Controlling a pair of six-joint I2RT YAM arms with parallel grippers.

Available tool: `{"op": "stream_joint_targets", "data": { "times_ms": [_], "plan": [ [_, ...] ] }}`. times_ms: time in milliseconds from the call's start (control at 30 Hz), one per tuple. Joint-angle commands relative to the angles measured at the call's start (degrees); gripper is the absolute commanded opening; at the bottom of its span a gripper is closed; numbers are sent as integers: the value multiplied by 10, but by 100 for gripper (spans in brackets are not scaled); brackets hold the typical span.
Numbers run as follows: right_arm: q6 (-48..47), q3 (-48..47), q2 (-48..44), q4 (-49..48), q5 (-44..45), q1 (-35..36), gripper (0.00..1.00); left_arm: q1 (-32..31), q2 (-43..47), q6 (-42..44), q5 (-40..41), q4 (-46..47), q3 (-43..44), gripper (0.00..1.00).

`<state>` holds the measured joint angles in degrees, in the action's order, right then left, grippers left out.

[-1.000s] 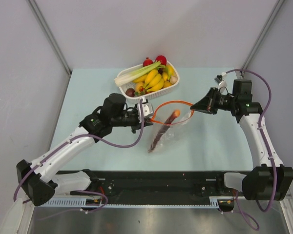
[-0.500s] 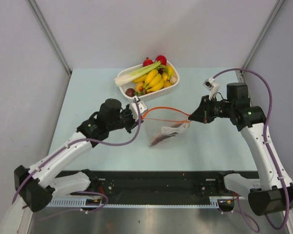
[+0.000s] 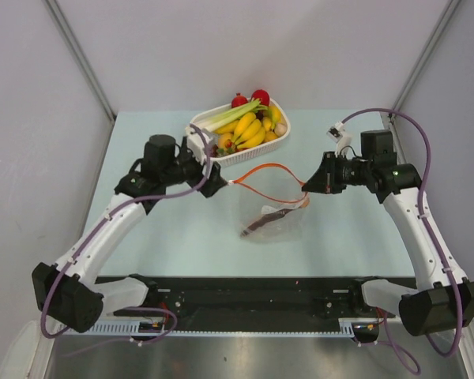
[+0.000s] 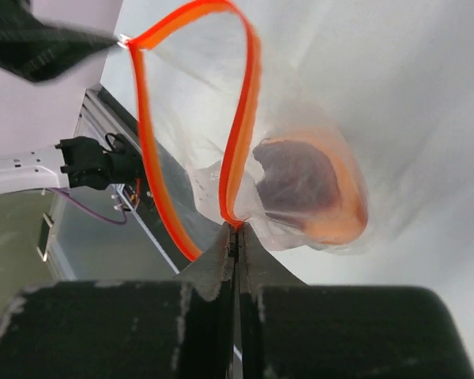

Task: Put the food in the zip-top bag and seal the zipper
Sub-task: Adjust the zipper food storage bag at the center of the board, then pick up the fake fruit from the bin.

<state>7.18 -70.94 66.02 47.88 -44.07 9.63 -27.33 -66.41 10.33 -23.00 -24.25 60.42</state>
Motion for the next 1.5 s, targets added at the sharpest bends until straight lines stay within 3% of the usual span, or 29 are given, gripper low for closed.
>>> {"op": "stream_joint_targets", "data": {
  "times_ms": [0, 133, 267, 367, 600, 800, 933, 1233, 1333, 1467],
  "plan": [
    [49, -1, 14, -34, -15, 0, 0, 87, -50, -63, -54, 79, 76, 99],
    [102, -2, 31, -78, -22, 7, 0, 112, -163, -38, -6, 94, 150, 97],
    [66, -5, 31, -74, -1, -13, 0, 112, -261, 6, 30, 105, 207, 92],
    [49, -20, 39, -43, -19, -49, 0, 113, -349, -24, 55, 86, 279, 88],
    [5, -22, 28, -20, 25, -19, 0, 115, -495, -89, 55, 60, 430, 82],
    [11, -25, 36, -31, 29, -40, 0, 107, -502, -54, -9, 97, 473, 83],
    [3, -25, 38, -19, 35, -43, 0, 61, -526, -15, 15, 85, 543, 87],
    [-51, -25, 32, 41, 76, -49, 0, 3, -673, -26, 24, 154, 698, 89],
    [-56, -32, 33, 47, 79, -50, 0, 3, -697, -36, 73, 183, 718, 89],
    [-58, -41, 39, 47, 80, -51, 0, 18, -663, 3, 96, 164, 699, 93]
  ]
}}
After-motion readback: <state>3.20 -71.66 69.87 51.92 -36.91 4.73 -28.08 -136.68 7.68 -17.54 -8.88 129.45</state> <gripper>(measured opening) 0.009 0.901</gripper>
